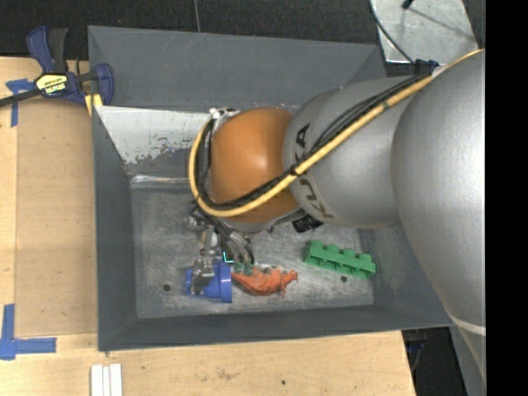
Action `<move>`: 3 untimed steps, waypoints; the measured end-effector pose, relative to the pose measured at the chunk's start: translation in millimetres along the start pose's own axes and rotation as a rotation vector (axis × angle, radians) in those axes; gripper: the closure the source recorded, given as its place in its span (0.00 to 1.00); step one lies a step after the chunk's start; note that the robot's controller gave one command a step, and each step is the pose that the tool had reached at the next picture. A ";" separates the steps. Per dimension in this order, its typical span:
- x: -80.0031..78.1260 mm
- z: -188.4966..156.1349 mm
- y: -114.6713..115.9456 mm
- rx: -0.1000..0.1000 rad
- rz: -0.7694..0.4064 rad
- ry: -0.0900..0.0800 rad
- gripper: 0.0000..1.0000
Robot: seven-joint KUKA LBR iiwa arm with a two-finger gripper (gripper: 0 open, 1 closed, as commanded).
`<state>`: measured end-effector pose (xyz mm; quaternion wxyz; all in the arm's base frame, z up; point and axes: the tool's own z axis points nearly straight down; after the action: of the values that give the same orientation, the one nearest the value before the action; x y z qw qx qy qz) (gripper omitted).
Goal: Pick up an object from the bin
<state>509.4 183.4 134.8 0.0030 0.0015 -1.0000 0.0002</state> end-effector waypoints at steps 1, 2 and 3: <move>-2.3 -3.9 -0.7 -0.001 0.003 -0.008 0.00; 9.7 47.5 -36.6 -0.001 -0.087 -0.010 0.00; 13.5 38.8 -46.4 0.000 -0.098 -0.006 0.00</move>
Offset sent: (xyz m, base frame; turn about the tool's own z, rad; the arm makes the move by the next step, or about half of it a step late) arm -0.0149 -0.0485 -0.0648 -0.1101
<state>495.7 136.9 96.1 0.0001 0.0506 -0.9987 0.0000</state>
